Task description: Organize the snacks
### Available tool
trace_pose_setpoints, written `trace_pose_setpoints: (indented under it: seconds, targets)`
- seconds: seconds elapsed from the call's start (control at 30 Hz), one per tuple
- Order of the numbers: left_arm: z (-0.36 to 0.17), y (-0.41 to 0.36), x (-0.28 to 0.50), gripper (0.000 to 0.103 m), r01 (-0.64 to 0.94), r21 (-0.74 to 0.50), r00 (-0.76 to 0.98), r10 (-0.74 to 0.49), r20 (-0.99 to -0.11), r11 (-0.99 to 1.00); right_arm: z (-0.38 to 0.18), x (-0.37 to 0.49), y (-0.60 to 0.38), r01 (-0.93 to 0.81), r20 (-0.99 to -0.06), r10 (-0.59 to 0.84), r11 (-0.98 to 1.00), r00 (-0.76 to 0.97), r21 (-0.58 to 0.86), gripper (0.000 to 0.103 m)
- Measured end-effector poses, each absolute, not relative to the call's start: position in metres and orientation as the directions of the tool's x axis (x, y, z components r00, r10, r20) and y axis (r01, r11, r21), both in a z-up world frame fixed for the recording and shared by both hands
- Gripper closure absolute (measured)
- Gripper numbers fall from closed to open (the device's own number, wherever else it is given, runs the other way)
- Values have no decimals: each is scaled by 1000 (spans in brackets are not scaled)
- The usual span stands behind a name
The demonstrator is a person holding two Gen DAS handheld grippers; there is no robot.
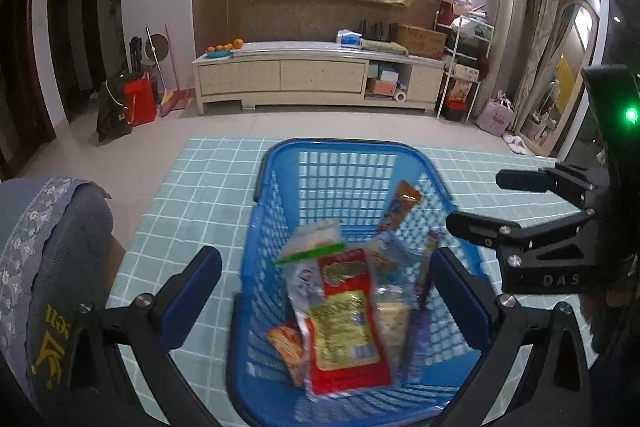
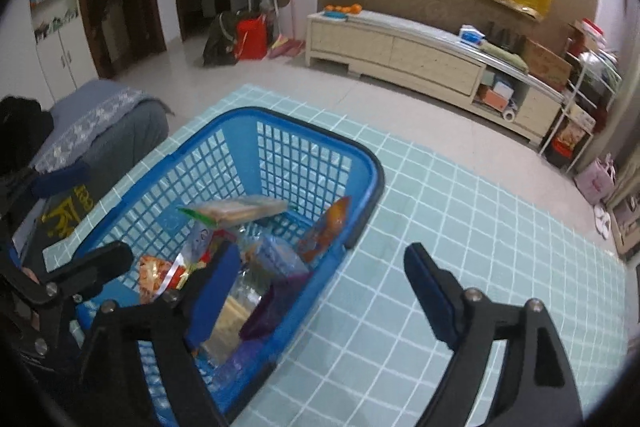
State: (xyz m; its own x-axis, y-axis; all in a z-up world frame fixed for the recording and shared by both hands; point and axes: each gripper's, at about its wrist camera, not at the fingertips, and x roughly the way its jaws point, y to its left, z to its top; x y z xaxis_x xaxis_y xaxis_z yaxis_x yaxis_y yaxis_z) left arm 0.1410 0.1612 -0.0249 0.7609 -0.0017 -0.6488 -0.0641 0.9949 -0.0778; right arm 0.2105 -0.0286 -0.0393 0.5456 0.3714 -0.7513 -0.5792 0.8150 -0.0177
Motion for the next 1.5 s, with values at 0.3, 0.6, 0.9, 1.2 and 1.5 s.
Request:
trace_pose_setpoints:
  seconds: [0.3, 0.6, 0.9, 1.2, 1.5]
  targets:
    - [-35, 130, 97, 0, -80, -129, 798, -14, -603, 988, -35, 177, -62, -543, -704, 379, 840, 601, -12, 1]
    - [-15, 104, 52, 0, -109, -123, 864, 33, -503, 986, -15, 111, -105, -453, -603, 330, 890, 726, -58, 0]
    - [11, 60, 11, 0, -68, -58, 880, 32, -473, 996, 11, 56, -145, -351, -555, 295, 936, 778, 7, 0]
    - [26, 34, -13, 0, -20, -37, 897, 2, -442, 999, 25, 24, -167, -287, -518, 265, 957, 813, 39, 0]
    - [30, 37, -17, 0, -38, -49, 896, 13, -443, 998, 35, 5, -171, -300, -477, 274, 954, 835, 22, 0]
